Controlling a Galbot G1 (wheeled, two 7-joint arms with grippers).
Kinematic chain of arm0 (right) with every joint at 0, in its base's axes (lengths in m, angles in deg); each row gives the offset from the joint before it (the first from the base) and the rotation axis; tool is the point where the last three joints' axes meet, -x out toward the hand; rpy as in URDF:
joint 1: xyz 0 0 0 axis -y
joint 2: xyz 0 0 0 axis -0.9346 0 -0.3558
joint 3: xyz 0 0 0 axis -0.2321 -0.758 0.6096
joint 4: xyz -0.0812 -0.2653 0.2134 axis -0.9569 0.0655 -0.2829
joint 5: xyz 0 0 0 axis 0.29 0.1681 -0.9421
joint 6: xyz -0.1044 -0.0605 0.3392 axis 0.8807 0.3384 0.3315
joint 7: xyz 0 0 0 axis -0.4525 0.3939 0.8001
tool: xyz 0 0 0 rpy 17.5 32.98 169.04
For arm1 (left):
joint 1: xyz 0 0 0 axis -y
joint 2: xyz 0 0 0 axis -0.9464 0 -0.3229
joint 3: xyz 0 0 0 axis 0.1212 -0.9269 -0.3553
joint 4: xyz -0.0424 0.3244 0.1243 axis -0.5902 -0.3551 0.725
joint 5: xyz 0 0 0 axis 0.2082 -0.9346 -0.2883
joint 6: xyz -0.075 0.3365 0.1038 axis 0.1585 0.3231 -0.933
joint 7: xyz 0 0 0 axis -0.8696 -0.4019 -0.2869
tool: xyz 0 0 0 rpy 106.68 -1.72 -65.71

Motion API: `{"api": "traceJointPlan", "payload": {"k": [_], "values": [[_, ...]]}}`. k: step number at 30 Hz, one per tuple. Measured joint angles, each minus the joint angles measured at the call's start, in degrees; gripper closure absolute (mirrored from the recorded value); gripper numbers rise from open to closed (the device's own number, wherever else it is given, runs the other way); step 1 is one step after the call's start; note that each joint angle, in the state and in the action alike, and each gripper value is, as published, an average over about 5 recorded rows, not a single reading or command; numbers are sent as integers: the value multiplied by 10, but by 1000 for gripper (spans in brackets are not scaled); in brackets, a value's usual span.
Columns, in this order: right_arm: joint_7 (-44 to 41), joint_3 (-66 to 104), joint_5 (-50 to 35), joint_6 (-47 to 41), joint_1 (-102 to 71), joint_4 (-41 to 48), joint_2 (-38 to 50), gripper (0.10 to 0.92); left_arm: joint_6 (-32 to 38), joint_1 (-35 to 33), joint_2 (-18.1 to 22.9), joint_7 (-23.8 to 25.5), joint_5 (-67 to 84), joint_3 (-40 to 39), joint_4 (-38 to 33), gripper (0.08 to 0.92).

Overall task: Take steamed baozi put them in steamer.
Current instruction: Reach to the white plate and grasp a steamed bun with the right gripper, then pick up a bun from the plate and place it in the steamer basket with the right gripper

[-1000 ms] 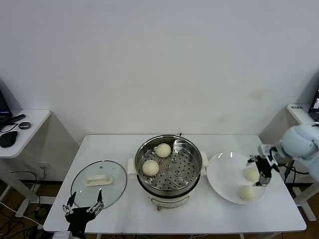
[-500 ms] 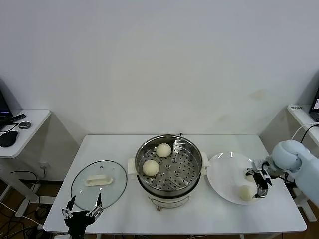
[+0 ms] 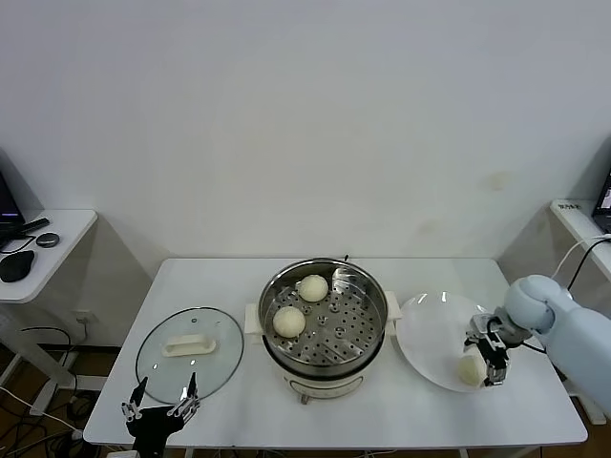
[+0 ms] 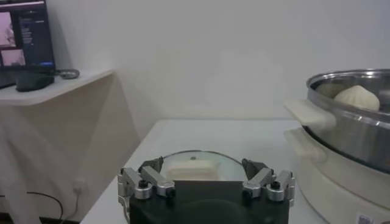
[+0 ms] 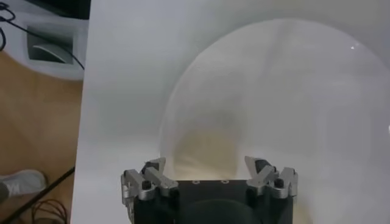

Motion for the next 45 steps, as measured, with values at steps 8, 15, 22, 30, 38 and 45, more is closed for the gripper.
{"api": "traceJointPlan", "payload": {"k": [8,15,22,30,38,45], "values": [[5,3,9,0,-3,9,-9,203,0,0,1,0,0,0,0,177],[3,5,14,1,-6,15,-10,203,0,2,1,0,0,1,2,177],[-1,3,13,-1,-5,18,-13,326,0,5,2,0,0,0,4,177],[-2,-2,3,-4,4,20,-12,448,0,9,3,0,1,0,4,177],[-5,-8,-11,-10,19,20,-6,515,0,13,2,1,2,1,6,177],[-11,-35,-49,-21,72,11,1,528,0,21,4,0,4,-1,10,177]]}}
